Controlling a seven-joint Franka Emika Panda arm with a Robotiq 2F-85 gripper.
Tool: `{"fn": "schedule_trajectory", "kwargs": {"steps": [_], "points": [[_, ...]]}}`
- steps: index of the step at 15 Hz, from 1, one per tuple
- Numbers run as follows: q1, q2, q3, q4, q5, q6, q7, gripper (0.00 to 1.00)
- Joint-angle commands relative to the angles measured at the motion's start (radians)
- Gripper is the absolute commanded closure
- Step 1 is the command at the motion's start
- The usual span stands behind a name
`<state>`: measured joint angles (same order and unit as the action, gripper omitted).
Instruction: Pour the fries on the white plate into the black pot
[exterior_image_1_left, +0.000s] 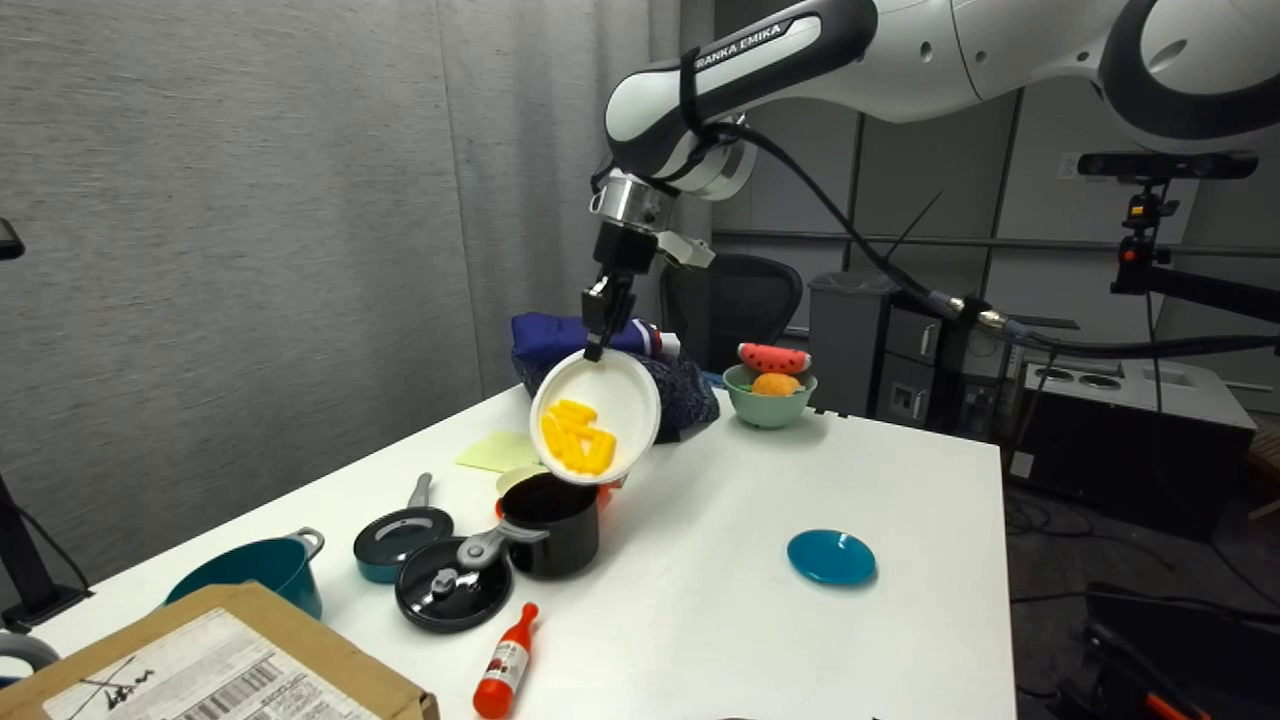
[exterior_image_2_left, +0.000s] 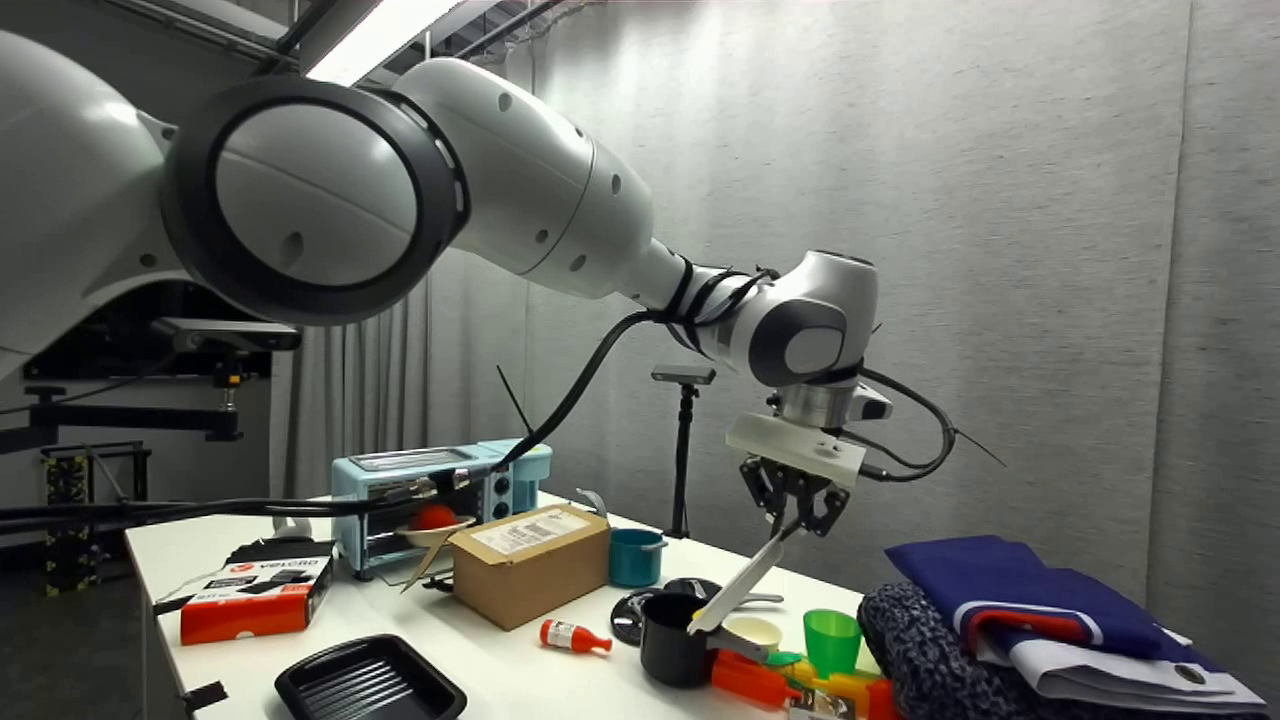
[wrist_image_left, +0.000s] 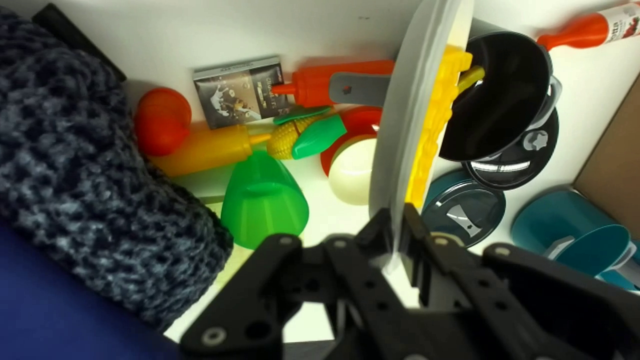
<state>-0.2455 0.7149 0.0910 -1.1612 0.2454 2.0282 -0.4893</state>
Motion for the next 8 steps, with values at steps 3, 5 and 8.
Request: {"fn": "schedule_trajectory", "kwargs": {"steps": [3, 5, 8], "points": [[0.023, -0.058, -0.003, -0.052, -0.048, 0.023, -0.025, 0.98], [0.018, -0.057, 0.008, -0.064, -0.028, 0.026, -0.039, 0.98], [0.013, -0.053, 0.015, -0.090, -0.013, 0.026, -0.042, 0.98]]}}
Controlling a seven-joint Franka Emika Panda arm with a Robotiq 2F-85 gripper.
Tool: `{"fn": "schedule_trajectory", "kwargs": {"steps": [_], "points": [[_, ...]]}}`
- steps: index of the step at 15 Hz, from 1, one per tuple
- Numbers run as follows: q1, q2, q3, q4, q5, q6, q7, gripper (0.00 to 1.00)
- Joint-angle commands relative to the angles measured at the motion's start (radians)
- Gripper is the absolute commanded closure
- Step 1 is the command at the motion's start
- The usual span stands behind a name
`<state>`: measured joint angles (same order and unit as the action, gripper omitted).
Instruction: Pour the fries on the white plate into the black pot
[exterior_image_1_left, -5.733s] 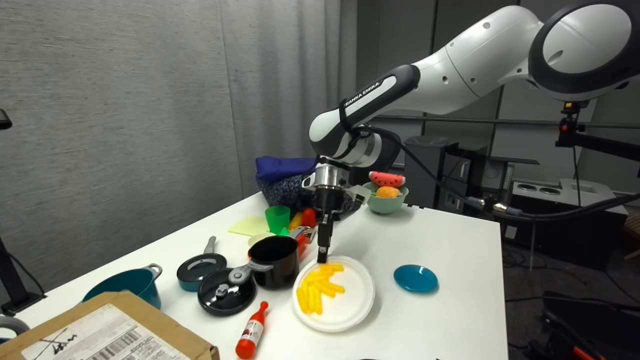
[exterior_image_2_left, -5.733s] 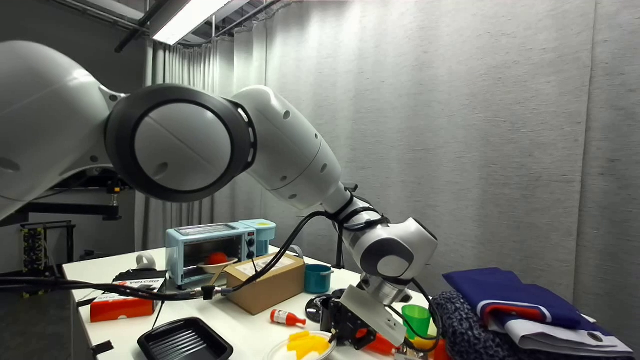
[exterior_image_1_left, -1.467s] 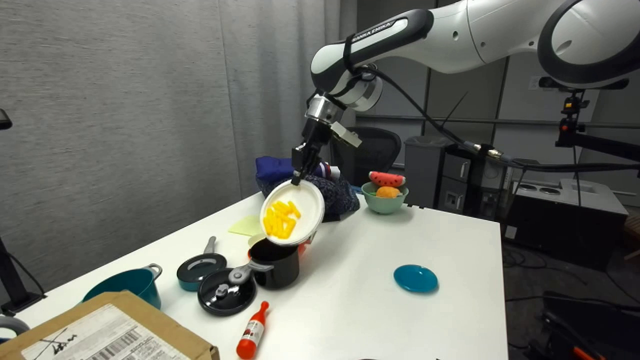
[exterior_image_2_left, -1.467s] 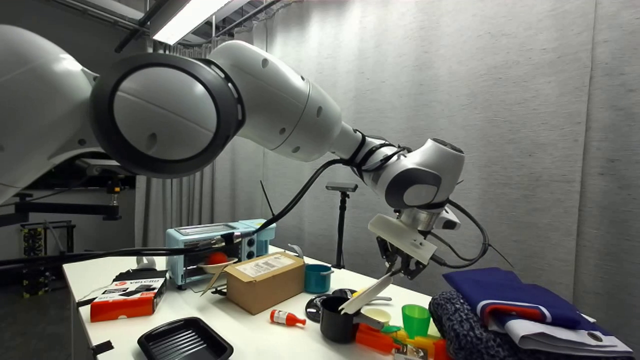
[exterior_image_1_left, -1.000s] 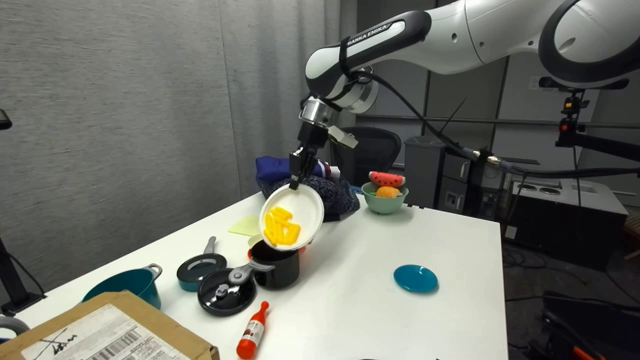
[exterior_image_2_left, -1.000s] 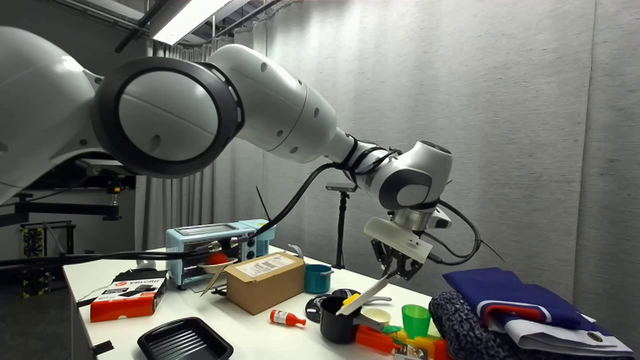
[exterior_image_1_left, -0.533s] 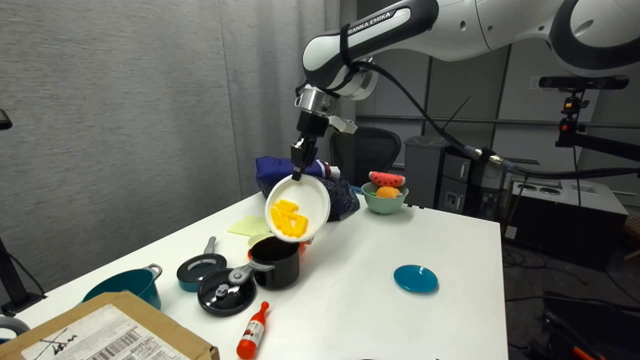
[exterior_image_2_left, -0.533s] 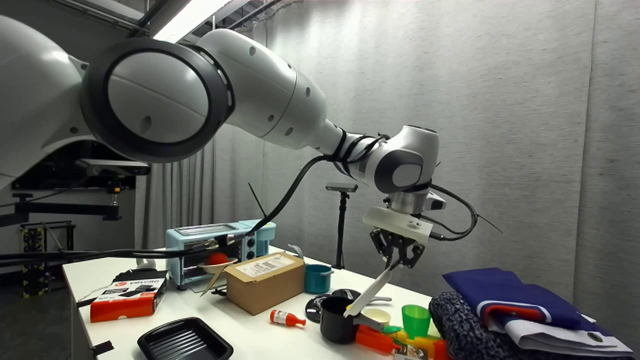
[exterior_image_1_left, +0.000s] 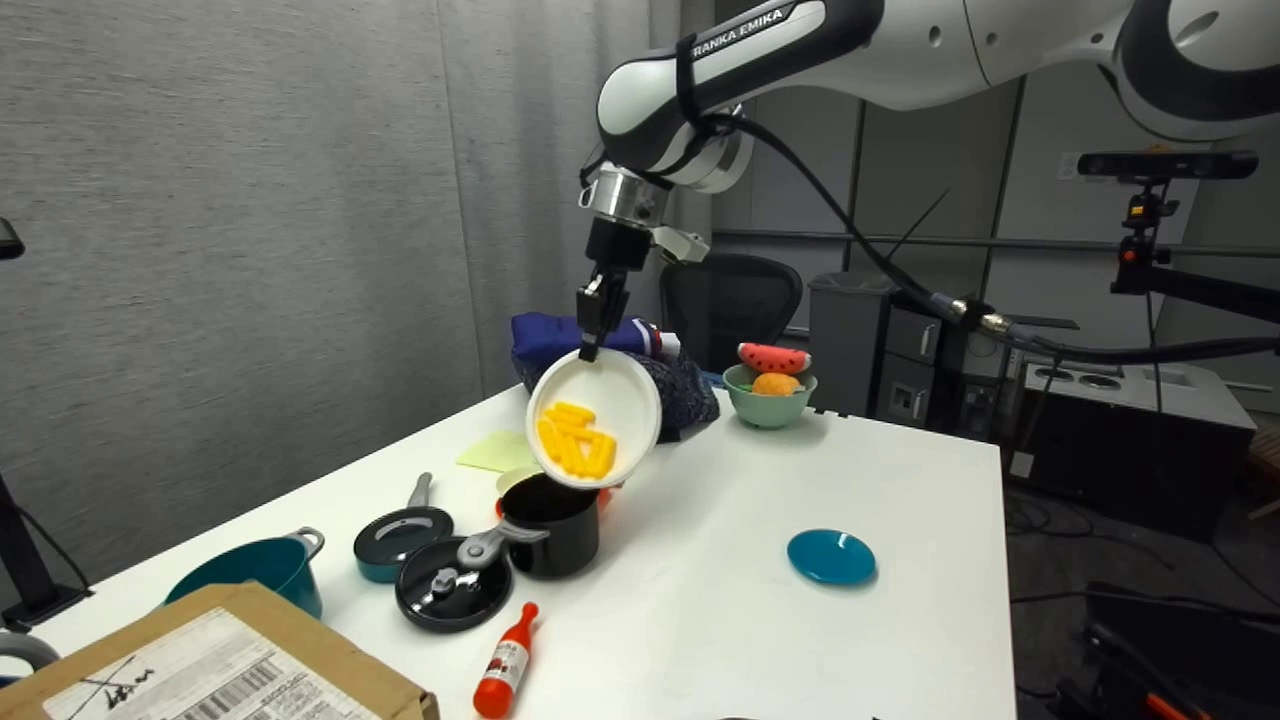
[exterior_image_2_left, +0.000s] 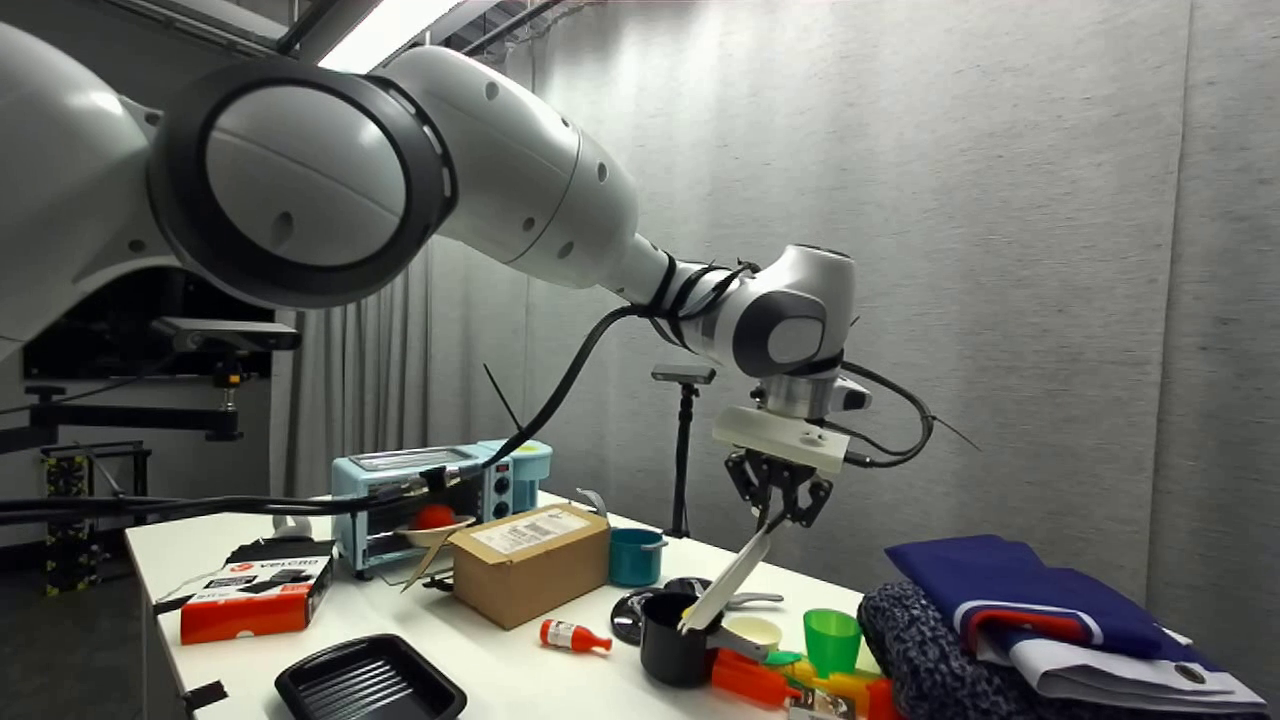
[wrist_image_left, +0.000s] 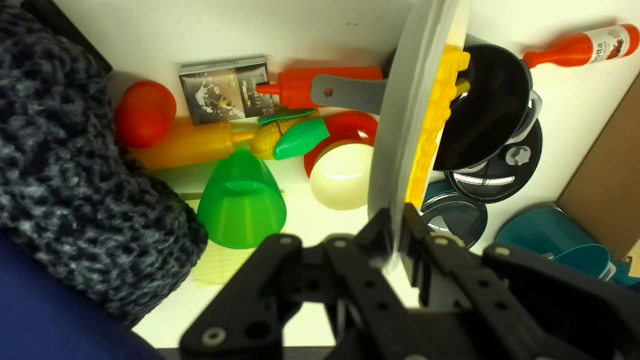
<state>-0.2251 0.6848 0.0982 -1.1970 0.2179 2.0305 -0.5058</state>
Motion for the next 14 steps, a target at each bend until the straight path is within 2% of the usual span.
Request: {"fn": "schedule_trajectory", "kwargs": {"steps": [1, 8, 14], "points": [[-0.005, -0.028, 0.004, -0.070, 0.012, 0.040, -0.019, 0.98], [0.004, -0.056, -0.005, -0.144, 0.011, 0.175, 0.045, 0.98], [0.027, -0.093, -0.017, -0.151, -0.027, 0.182, 0.072, 0.98]]}}
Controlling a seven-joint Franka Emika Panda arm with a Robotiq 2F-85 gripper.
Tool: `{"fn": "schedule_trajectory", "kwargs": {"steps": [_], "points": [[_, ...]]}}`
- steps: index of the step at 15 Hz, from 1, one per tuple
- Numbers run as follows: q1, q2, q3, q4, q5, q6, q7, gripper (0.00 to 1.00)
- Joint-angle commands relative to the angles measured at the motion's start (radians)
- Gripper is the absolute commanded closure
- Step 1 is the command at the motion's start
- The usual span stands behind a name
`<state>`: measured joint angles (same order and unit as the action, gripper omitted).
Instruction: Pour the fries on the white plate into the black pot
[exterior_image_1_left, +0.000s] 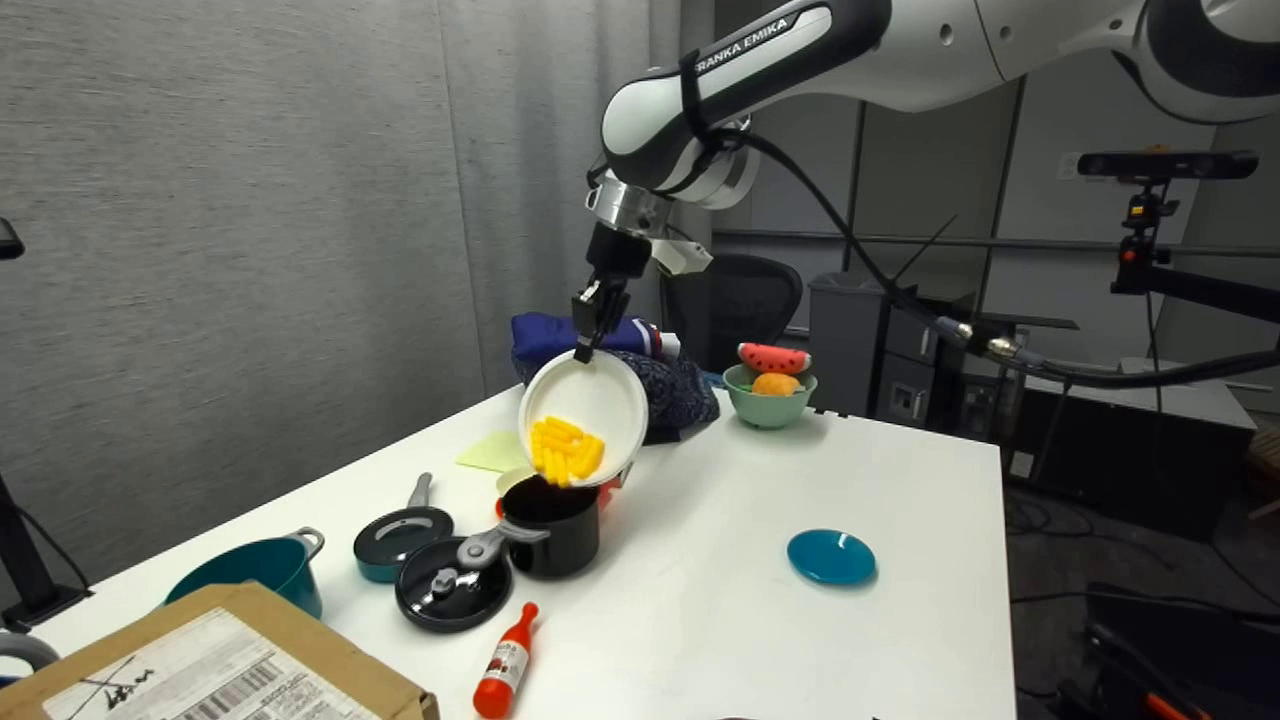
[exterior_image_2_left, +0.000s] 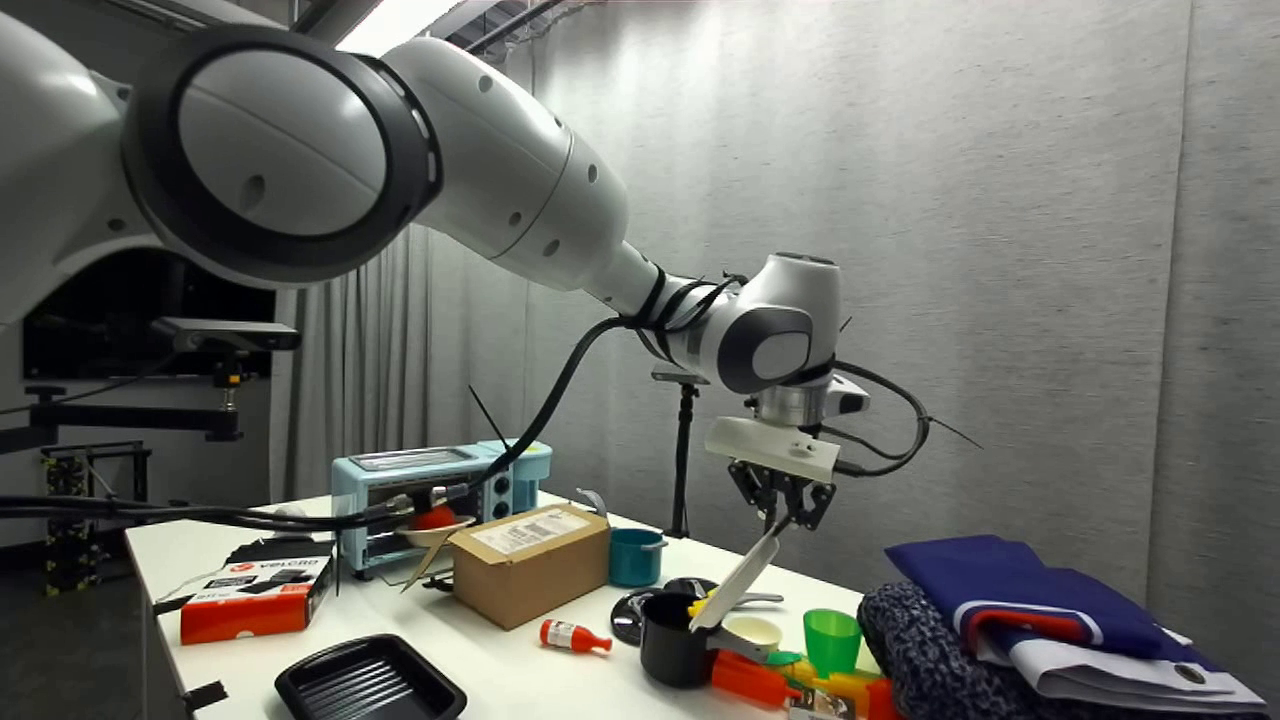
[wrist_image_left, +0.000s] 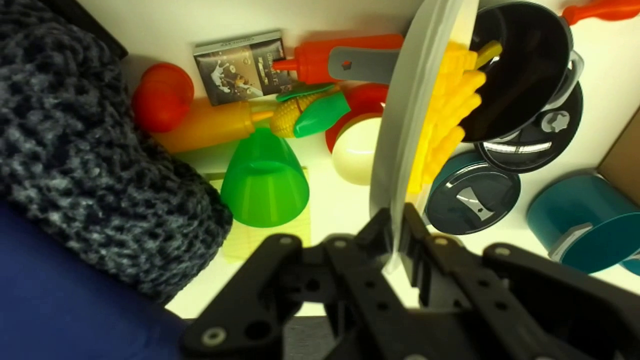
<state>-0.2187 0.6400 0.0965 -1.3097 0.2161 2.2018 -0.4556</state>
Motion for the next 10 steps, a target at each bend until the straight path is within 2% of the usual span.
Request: {"fn": "schedule_trajectory", "kwargs": {"steps": [1, 7, 10], "points": [[0.032, -0.042, -0.015, -0.030, -0.032, 0.011, 0.025, 0.98], [0.077, -0.042, -0.023, -0.018, -0.094, -0.020, 0.026, 0.98], [0.110, -0.044, -0.047, -0.018, -0.171, -0.037, 0.046, 0.98]]}}
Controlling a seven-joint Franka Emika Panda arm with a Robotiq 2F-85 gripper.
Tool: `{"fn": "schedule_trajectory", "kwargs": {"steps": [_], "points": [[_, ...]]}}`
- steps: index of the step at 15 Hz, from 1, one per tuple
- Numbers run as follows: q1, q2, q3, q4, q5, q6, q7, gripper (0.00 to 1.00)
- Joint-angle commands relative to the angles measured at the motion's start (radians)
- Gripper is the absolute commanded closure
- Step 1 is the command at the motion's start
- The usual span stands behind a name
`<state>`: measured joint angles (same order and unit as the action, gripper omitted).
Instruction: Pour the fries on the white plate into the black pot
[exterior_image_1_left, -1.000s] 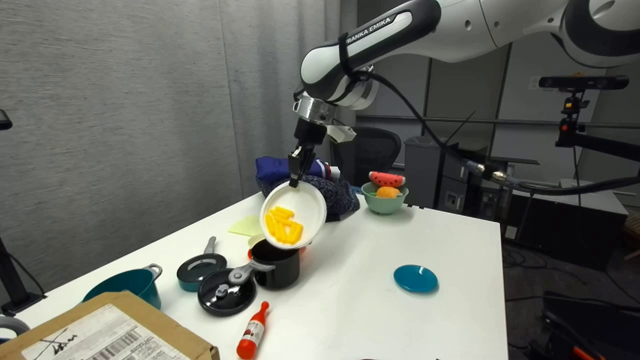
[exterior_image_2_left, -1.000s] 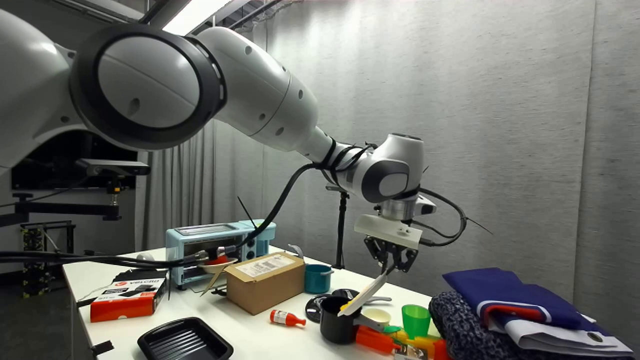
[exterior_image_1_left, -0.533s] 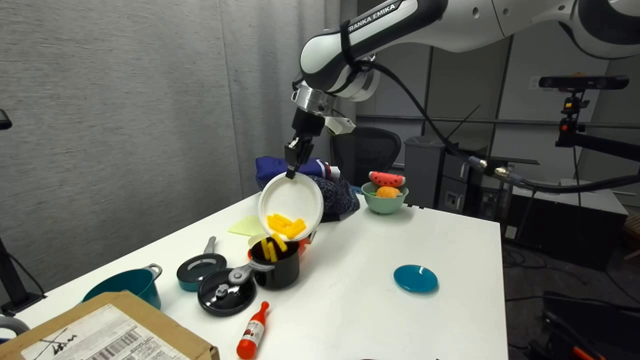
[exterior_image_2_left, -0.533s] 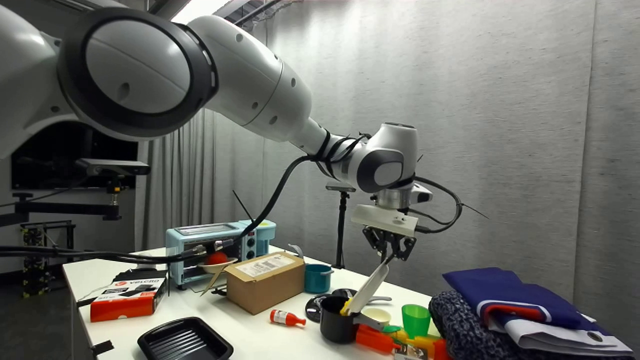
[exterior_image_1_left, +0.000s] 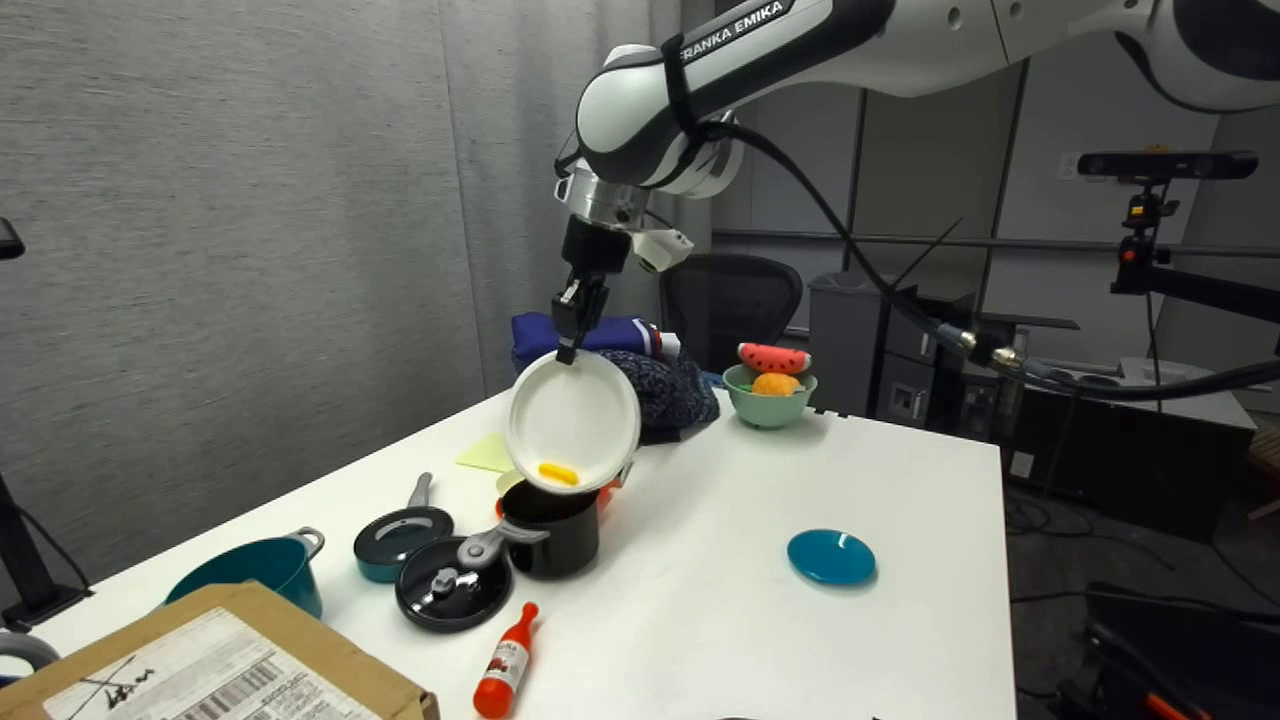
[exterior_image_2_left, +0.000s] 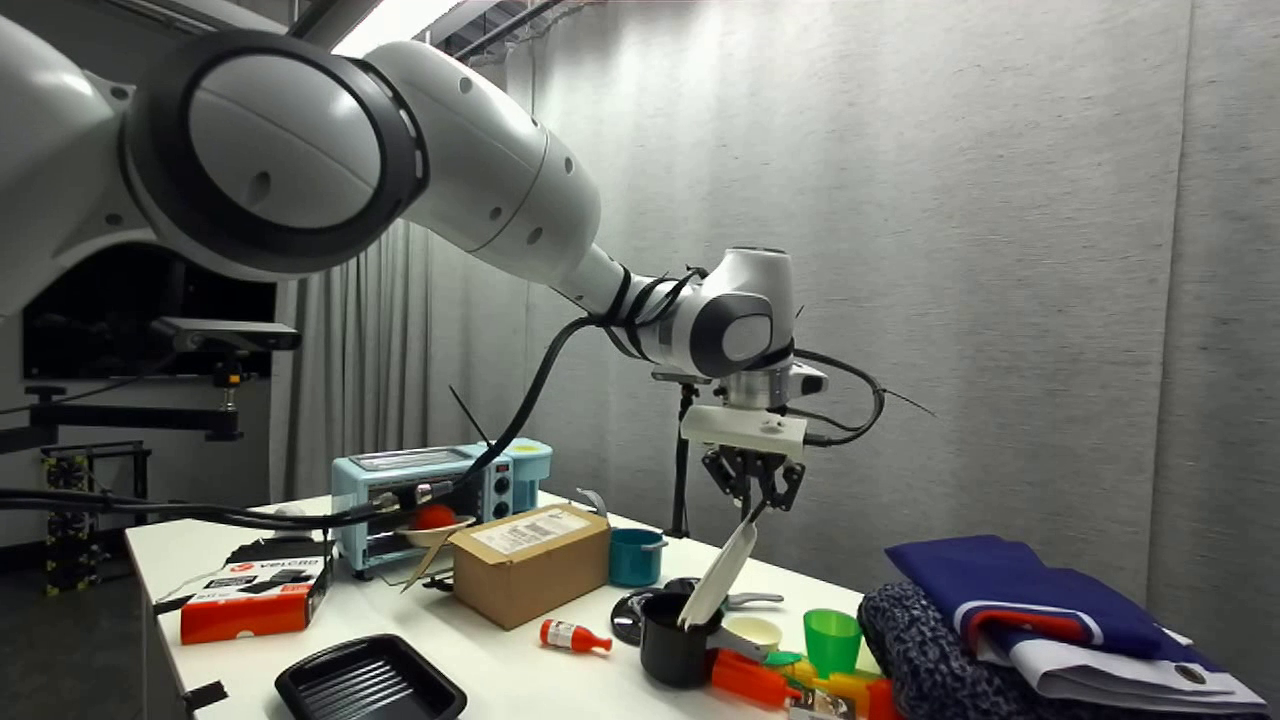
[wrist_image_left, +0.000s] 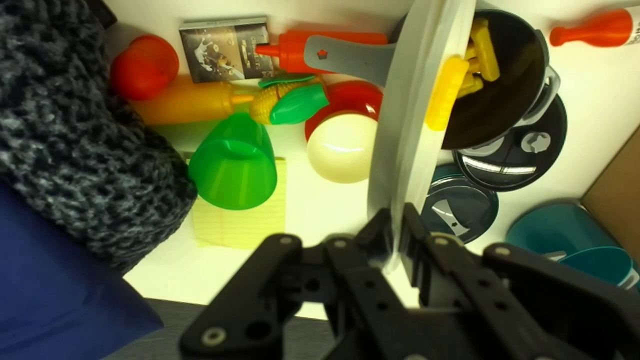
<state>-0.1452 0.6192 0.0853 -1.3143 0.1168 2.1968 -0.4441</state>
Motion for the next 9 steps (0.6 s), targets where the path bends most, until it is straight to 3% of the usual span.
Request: {"fn": "schedule_trajectory", "kwargs": {"steps": [1, 5, 9], "points": [[0.048, -0.024, -0.046, -0.015, -0.103, -0.035, 0.045, 0.98], [0.083, -0.027, -0.067, -0.023, -0.198, -0.026, 0.076, 0.98], [0.076, -0.042, -0.044, -0.041, -0.174, 0.035, 0.070, 0.98]]}}
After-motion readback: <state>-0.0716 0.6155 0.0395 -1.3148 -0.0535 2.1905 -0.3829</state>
